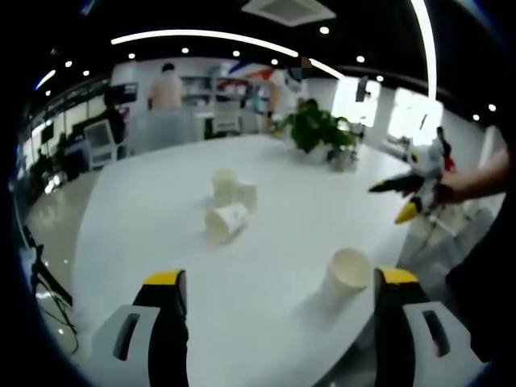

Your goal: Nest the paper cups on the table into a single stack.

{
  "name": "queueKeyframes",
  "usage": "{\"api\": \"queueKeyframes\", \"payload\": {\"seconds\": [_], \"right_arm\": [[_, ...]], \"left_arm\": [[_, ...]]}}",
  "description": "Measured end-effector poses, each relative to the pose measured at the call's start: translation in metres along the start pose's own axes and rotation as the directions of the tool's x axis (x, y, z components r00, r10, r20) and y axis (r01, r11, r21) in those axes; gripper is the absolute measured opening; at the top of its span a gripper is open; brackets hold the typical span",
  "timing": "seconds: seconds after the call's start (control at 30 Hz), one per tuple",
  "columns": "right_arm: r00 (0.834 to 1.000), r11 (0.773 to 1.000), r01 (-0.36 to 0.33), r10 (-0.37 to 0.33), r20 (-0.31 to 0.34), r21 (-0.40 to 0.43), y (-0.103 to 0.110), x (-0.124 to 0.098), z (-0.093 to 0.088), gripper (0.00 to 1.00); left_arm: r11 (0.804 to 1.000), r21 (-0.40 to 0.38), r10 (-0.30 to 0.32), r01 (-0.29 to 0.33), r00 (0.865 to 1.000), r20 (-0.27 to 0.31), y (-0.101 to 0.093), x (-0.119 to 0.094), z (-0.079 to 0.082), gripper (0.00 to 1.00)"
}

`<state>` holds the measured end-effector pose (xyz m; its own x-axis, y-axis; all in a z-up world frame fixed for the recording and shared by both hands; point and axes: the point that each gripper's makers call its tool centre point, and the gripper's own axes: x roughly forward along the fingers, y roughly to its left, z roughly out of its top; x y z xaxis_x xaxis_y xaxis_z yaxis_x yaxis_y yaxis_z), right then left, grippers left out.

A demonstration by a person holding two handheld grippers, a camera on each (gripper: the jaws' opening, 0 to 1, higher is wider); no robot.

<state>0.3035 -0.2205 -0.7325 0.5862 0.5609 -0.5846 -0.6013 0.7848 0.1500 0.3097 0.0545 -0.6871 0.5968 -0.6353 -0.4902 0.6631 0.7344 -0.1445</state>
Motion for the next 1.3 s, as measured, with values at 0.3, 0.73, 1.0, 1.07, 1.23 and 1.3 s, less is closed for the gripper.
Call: {"api": "queueKeyframes", "payload": {"seconds": [0.3, 0.73, 1.0, 1.07, 1.23, 1.3], "right_arm": [[1.000, 1.000, 0.009, -0.009, 0.011, 0.001, 0.001, -0.002, -0.004, 1.00], [0.999, 1.000, 0.021, -0.021, 0.040, -0.001, 0.001, -0.002, -0.002, 1.00], [0.997, 0.999, 0.039, -0.039, 0.062, 0.002, -0.004, 0.000, 0.001, 0.98], [0.996, 0.999, 0.045, -0.045, 0.071, 0.004, -0.005, 0.001, 0.004, 0.99], [0.993, 0.998, 0.064, -0.064, 0.097, 0.002, -0.010, 0.002, 0.009, 1.00], [0.992, 0.997, 0.072, -0.072, 0.102, 0.001, -0.011, 0.002, 0.010, 1.00]], "left_arm": [[0.999, -0.050, 0.002, 0.000, 0.999, 0.036, 0.007, 0.000, 0.011, 0.95], [0.991, -0.133, -0.019, 0.028, 0.997, 0.069, 0.015, 0.012, 0.022, 0.95], [0.979, -0.196, -0.037, 0.049, 0.997, 0.063, 0.022, 0.026, 0.022, 0.95], [0.978, -0.201, -0.041, 0.054, 0.997, 0.069, 0.024, 0.029, 0.024, 0.94], [0.974, -0.217, -0.047, 0.060, 0.997, 0.064, 0.028, 0.038, 0.028, 0.93], [0.971, -0.231, -0.053, 0.068, 0.996, 0.068, 0.028, 0.043, 0.029, 0.93]]}}
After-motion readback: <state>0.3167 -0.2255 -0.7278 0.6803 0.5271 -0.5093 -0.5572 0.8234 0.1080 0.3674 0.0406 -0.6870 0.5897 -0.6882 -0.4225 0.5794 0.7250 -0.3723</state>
